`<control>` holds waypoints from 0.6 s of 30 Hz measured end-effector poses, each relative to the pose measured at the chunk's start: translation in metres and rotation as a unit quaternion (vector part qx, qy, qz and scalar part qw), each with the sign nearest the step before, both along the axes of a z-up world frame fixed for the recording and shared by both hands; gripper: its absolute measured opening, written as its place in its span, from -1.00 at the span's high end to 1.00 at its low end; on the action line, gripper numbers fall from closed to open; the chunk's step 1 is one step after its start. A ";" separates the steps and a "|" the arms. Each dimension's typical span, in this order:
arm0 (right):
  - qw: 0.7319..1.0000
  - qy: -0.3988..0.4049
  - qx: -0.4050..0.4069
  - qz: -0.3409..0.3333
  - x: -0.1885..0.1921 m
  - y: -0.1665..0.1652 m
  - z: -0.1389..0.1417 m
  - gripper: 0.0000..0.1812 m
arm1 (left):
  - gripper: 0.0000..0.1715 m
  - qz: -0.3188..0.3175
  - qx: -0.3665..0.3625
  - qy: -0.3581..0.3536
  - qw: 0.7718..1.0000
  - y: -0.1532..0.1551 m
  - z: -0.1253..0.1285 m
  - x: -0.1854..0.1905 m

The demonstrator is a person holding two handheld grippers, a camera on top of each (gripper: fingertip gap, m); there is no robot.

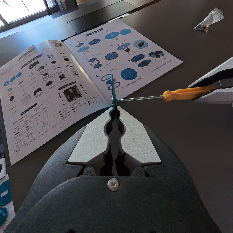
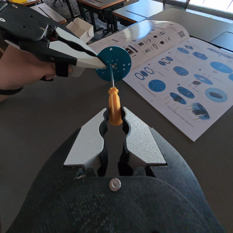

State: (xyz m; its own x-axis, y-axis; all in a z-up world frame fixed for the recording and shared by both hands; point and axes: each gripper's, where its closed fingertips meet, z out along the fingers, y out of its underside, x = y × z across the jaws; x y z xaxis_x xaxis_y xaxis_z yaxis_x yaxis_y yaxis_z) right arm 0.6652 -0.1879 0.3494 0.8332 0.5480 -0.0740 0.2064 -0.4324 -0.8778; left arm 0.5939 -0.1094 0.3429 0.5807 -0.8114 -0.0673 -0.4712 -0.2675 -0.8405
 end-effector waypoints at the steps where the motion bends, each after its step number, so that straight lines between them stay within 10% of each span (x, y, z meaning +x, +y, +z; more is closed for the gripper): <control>1: 1.000 -0.002 0.001 0.002 0.000 0.000 -0.001 0.81 | 1.00 -0.001 0.001 0.001 1.000 0.000 0.000 0.000; 7: 0.998 -0.047 0.029 0.011 -0.004 -0.002 -0.004 0.81 | 1.00 -0.006 0.007 0.001 1.000 0.000 0.000 -0.001; 18: 0.945 0.267 -0.187 -0.006 -0.004 -0.008 -0.018 0.84 | 1.00 -0.022 0.024 -0.010 0.999 -0.002 0.002 0.004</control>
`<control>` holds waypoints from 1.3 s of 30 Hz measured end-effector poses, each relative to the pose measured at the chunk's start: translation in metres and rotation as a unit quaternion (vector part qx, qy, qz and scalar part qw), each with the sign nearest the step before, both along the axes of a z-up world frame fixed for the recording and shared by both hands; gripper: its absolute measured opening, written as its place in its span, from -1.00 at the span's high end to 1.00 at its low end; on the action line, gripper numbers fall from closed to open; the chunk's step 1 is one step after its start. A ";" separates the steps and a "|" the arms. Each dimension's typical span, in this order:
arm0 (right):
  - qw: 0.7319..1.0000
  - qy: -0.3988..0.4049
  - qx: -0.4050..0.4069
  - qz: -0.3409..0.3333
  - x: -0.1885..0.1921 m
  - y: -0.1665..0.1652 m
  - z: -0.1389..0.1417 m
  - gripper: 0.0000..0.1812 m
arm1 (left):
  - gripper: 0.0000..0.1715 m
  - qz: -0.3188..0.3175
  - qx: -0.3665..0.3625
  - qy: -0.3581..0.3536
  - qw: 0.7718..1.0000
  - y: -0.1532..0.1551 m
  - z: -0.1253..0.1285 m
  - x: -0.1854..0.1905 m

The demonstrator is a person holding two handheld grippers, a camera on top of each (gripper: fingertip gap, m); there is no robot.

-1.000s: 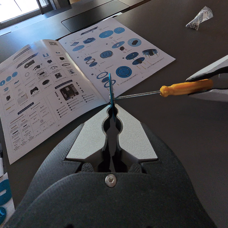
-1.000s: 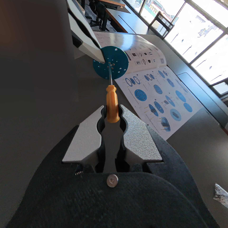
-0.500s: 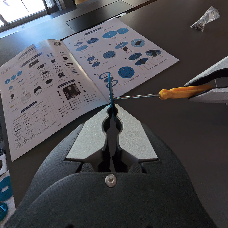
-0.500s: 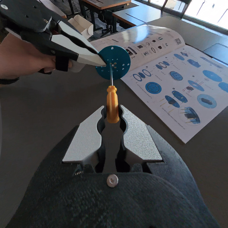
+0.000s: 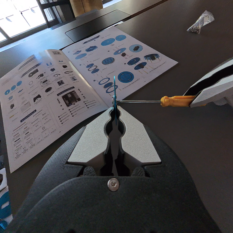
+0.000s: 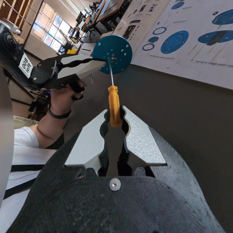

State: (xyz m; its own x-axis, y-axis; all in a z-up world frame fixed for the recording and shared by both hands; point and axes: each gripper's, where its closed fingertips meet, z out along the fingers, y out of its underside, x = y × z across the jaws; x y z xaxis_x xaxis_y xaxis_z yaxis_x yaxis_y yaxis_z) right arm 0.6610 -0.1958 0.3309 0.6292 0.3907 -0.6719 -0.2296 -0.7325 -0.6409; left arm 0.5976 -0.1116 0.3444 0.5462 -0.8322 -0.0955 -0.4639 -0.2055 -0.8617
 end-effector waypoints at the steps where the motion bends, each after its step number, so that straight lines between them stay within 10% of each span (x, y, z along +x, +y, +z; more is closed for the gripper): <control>1: 1.000 0.017 -0.007 -0.002 0.000 0.001 0.002 0.84 | 1.00 -0.001 0.000 0.000 1.000 0.000 0.000 0.000; 11: 0.983 0.168 -0.074 -0.023 0.004 0.004 0.011 0.84 | 1.00 -0.004 0.003 -0.001 1.000 0.000 0.000 -0.001; 19: 0.996 -0.062 0.053 0.028 -0.002 0.005 0.005 0.83 | 1.00 0.006 -0.019 -0.008 1.000 0.003 -0.002 -0.003; 39: 0.911 -0.376 0.169 0.024 -0.011 0.010 -0.020 0.80 | 1.00 -0.020 0.025 0.024 0.999 -0.006 -0.003 0.005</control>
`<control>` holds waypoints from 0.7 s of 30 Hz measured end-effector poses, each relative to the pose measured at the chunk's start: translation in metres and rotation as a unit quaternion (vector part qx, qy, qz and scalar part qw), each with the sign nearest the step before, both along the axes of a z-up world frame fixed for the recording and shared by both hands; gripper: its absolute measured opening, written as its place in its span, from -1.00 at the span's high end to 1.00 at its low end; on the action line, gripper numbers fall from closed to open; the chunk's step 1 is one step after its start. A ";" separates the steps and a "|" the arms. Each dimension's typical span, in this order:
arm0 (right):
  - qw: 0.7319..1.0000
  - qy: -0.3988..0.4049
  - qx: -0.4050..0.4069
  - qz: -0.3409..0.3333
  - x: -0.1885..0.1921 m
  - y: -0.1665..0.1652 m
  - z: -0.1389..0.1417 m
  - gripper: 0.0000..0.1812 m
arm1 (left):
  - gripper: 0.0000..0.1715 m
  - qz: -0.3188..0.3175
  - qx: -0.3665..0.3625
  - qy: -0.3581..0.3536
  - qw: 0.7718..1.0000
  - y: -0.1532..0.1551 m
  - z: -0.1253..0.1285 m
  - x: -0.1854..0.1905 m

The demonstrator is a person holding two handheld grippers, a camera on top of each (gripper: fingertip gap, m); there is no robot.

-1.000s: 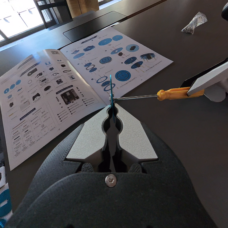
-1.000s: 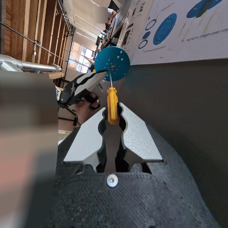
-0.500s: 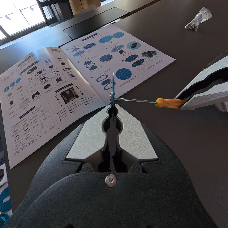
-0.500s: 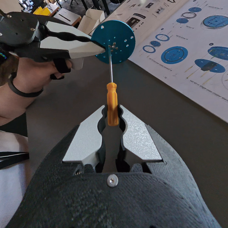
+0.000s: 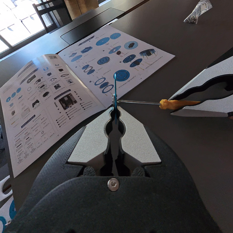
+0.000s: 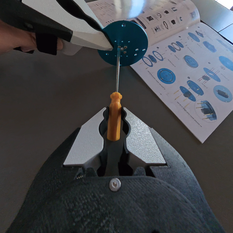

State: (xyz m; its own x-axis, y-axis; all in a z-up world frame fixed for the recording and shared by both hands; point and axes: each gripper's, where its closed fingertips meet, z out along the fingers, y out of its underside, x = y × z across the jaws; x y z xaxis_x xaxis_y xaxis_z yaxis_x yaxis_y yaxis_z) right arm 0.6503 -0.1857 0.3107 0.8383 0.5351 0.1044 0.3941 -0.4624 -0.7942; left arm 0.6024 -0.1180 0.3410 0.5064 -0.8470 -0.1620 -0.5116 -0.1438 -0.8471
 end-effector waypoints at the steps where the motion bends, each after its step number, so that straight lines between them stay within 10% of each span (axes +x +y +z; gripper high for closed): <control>1: 1.000 0.012 -0.008 0.000 0.000 0.000 0.000 0.80 | 1.00 -0.001 0.002 0.001 1.000 0.000 0.000 0.000; 8: 0.987 0.146 -0.065 0.002 -0.001 -0.004 0.014 0.81 | 1.00 -0.012 0.012 0.001 1.000 -0.002 0.004 0.001; 21: 0.883 0.409 -0.231 0.005 -0.003 -0.011 0.020 0.83 | 1.00 -0.024 0.023 -0.003 0.999 -0.006 0.007 0.002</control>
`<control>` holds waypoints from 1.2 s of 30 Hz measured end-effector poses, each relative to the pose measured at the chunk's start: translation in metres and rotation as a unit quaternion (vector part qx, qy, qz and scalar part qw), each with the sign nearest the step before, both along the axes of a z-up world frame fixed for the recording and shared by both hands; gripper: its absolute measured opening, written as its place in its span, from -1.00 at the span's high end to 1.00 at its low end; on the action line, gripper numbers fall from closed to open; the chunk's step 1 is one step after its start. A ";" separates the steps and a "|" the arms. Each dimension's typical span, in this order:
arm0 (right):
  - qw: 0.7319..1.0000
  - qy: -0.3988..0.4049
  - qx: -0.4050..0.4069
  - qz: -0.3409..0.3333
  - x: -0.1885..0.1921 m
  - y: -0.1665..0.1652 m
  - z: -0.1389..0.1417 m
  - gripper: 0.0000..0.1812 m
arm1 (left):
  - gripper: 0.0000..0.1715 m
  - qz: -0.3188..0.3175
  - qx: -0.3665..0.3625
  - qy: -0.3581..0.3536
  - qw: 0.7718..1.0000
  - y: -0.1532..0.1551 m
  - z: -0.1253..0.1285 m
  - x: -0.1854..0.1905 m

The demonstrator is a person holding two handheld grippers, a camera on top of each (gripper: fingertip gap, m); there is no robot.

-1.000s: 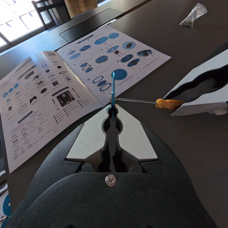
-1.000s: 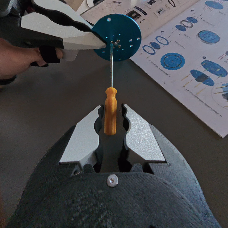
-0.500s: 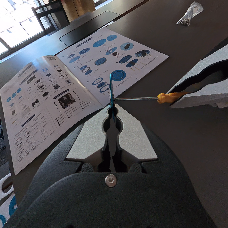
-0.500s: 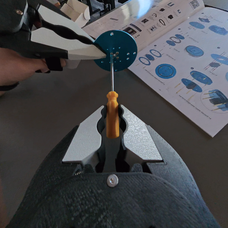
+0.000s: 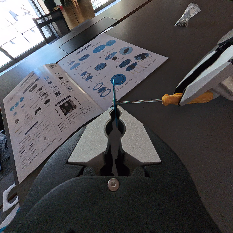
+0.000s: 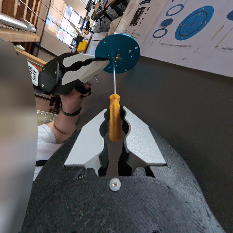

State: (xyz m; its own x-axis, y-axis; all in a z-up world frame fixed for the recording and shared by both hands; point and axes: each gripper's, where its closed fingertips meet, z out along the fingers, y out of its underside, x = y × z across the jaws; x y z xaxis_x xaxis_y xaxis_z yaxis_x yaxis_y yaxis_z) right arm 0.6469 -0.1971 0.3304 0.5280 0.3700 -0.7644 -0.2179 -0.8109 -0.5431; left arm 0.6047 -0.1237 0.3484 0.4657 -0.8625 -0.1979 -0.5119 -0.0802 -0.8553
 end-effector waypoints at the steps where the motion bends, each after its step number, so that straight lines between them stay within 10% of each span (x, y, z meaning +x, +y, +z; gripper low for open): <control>1: 1.000 0.021 -0.011 -0.004 0.001 0.001 0.001 0.83 | 1.00 0.000 0.000 0.000 1.000 0.000 0.000 0.000; 8: 0.996 0.074 -0.054 -0.005 0.003 0.001 0.000 0.83 | 1.00 -0.002 0.008 0.003 1.000 0.000 0.000 0.001; 20: 0.996 -0.075 0.042 -0.004 0.011 -0.001 -0.001 0.83 | 1.00 0.014 -0.011 -0.002 1.000 0.008 -0.002 -0.005; 29: 0.897 -0.378 0.230 0.024 0.018 0.016 -0.006 0.82 | 1.00 0.019 -0.044 -0.025 0.999 0.011 -0.002 -0.007; 36: 0.864 -0.428 0.266 0.023 0.014 0.022 -0.006 0.82 | 1.00 0.019 -0.044 -0.023 0.999 0.010 -0.002 -0.007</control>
State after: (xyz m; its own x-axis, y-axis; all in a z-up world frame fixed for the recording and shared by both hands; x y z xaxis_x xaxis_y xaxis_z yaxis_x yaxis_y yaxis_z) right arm 0.6614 -0.1747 0.3241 0.7911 0.5838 0.1826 0.4727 -0.3942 -0.7881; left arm 0.5979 -0.1138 0.3467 0.5048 -0.8574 -0.1003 -0.4670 -0.1735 -0.8671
